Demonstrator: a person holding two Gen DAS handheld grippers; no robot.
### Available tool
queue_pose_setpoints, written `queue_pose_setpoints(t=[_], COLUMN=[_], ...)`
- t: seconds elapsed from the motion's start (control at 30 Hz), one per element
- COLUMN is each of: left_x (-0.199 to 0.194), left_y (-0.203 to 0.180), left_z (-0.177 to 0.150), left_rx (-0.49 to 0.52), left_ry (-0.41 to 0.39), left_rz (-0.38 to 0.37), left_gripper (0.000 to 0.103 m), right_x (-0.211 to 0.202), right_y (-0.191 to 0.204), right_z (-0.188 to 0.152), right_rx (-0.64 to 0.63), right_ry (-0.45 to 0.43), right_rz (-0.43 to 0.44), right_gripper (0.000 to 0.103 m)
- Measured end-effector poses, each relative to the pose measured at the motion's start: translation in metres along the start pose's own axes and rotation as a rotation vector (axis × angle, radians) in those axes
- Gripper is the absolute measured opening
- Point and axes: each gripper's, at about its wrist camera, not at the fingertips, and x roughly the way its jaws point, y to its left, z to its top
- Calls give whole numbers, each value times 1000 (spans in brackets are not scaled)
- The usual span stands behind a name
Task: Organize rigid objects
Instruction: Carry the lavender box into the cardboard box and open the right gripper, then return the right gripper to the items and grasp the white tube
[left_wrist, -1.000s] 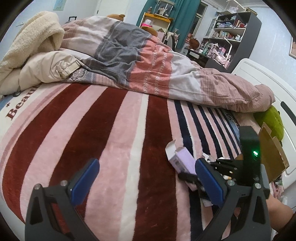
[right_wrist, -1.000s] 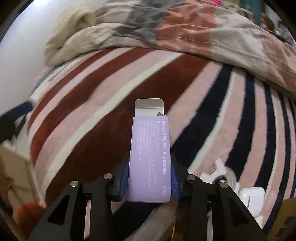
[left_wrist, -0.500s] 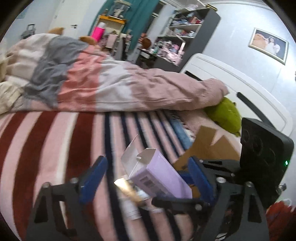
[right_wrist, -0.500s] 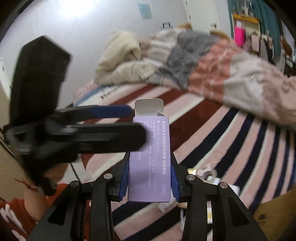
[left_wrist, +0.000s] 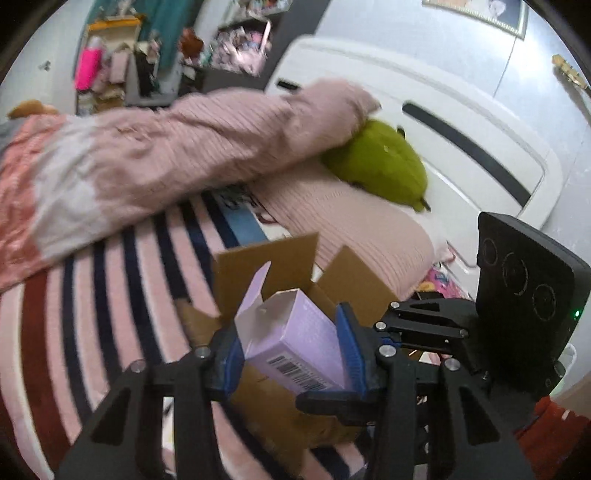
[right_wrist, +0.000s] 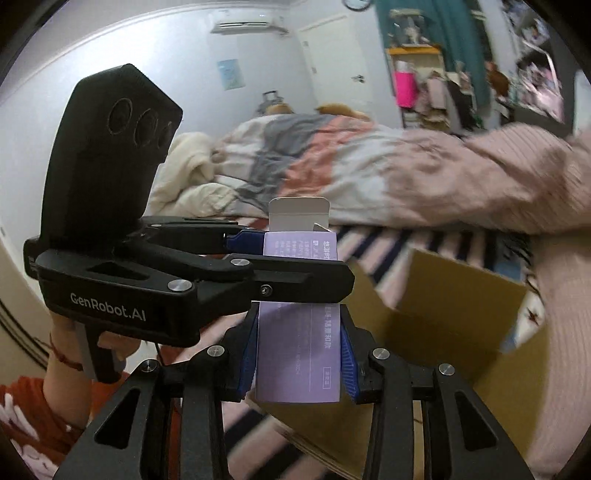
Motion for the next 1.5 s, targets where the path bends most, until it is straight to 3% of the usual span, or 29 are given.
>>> queue_pose_setpoints(t=[0.27,0.37,0.4,0.47,0.6,0.7,0.83,0.93,1.13,1.23,1.3,1.43,1.5], left_x=[54,60,56,42,-2,-44,-95,-125,-151,-151,-148,-143,-143], left_y=[-13,-11,-9,-9,0,16,48,82,147,174,189,203,208], left_z=[3,4,4,3,-4,-20,-52,-80,-150,-180,-197,-219,-227], left_rx=[1,-3,-15,-16,-22,-27,-74,-144,-264,-312,-343,-371,-379], left_ry=[132,157,155,136,45,-11,-69,-95,-93,-83,-76,-65,-61], left_rz=[43,78,88,106,141,225,318,367,451,455,452,439,437], left_gripper=[48,65,65,66,75,75,76,78,78,78,78,78,78], right_x=[12,16,16,18,15,9,20,41,107,143,172,211,223], right_y=[-41,-44,-44,-43,-27,-1,44,80,137,153,156,150,142], right_z=[-15,-16,-17,-16,-12,-5,10,17,10,-7,-22,-50,-63], right_rx=[36,41,43,34,19,-25,-93,-144,-205,-199,-146,-54,11], right_ry=[131,155,162,167,139,83,40,23,90,149,206,280,291], right_rz=[-104,-133,-143,-170,-176,-160,-97,-44,34,104,93,34,-11], right_gripper=[34,36,38,55,64,80,85,100,100,99,99,69,63])
